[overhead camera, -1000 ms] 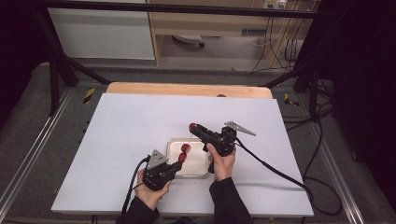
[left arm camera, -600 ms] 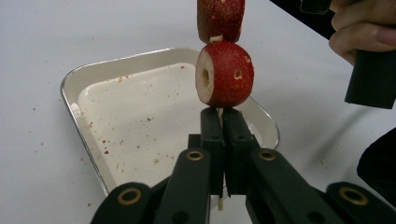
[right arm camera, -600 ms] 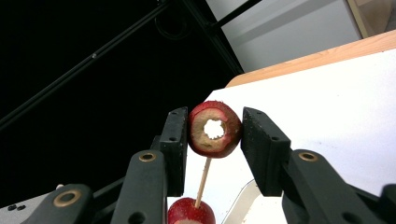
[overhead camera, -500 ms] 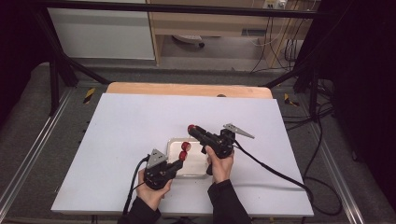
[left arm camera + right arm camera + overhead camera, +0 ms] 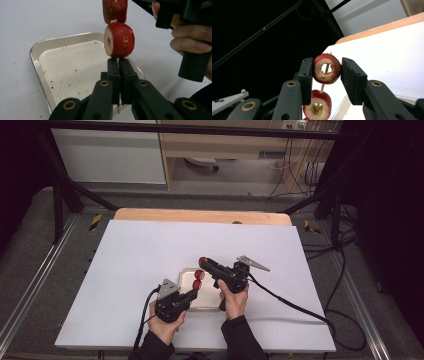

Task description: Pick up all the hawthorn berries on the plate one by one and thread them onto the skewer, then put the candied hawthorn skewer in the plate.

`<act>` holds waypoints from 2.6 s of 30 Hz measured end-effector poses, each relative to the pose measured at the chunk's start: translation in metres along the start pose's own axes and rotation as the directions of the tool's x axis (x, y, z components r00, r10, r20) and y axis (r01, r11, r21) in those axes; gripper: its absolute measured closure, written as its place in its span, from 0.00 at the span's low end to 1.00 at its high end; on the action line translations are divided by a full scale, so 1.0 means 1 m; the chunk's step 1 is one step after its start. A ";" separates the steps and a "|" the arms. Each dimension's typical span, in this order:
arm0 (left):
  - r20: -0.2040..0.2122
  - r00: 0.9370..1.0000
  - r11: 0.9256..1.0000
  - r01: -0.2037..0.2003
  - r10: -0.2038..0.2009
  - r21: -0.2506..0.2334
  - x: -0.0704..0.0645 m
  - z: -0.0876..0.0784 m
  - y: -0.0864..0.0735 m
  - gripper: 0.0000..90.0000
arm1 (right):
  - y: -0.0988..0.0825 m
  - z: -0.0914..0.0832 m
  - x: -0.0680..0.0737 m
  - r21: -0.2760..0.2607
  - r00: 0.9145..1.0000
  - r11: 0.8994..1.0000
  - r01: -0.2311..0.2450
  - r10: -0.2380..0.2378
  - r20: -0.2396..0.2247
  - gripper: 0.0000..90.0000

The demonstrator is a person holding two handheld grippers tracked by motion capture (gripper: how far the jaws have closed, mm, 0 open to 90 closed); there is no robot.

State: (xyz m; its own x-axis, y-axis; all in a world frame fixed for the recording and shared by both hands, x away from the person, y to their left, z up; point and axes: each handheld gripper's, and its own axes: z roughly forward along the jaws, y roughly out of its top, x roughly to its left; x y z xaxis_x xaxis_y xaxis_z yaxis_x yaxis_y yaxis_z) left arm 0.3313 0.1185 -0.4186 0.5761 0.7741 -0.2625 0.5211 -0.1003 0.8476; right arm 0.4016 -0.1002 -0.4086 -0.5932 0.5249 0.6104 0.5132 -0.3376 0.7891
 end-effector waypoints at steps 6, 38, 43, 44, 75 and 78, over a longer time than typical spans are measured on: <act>-0.005 1.000 1.000 -0.006 0.006 0.004 0.000 0.004 0.002 0.98 | -0.006 0.000 0.001 0.019 1.000 1.000 -0.014 0.014 -0.014 0.70; 0.013 0.990 0.986 -0.140 0.139 0.094 0.024 -0.006 -0.010 0.98 | 0.007 -0.048 -0.029 0.358 0.938 0.895 0.266 -0.326 0.118 0.07; 0.022 0.987 0.980 -0.162 0.161 0.118 0.027 -0.007 -0.011 0.98 | 0.003 -0.064 -0.040 0.447 0.909 0.843 0.299 -0.394 0.135 0.02; 0.022 0.986 0.979 -0.164 0.163 0.122 0.028 -0.008 -0.011 0.98 | 0.002 -0.068 -0.042 0.463 0.905 0.833 0.301 -0.403 0.137 0.02; 0.046 0.975 0.916 -0.220 0.217 0.336 0.036 0.015 0.030 0.98 | -0.011 -0.143 -0.085 0.539 0.880 0.789 0.294 -0.443 0.169 0.02; 0.044 0.973 0.905 -0.227 0.226 0.360 0.035 0.022 0.031 0.98 | -0.010 -0.144 -0.085 0.537 0.881 0.790 0.295 -0.442 0.166 0.01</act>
State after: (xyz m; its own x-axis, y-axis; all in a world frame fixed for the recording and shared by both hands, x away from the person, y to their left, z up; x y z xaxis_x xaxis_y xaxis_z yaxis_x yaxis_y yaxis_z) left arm 0.3818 0.1284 -0.4119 0.7064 0.7028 -0.0842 0.5677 -0.4916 0.6604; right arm 0.3573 -0.2539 -0.4583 -0.6467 0.7418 0.1777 0.5637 0.3078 0.7665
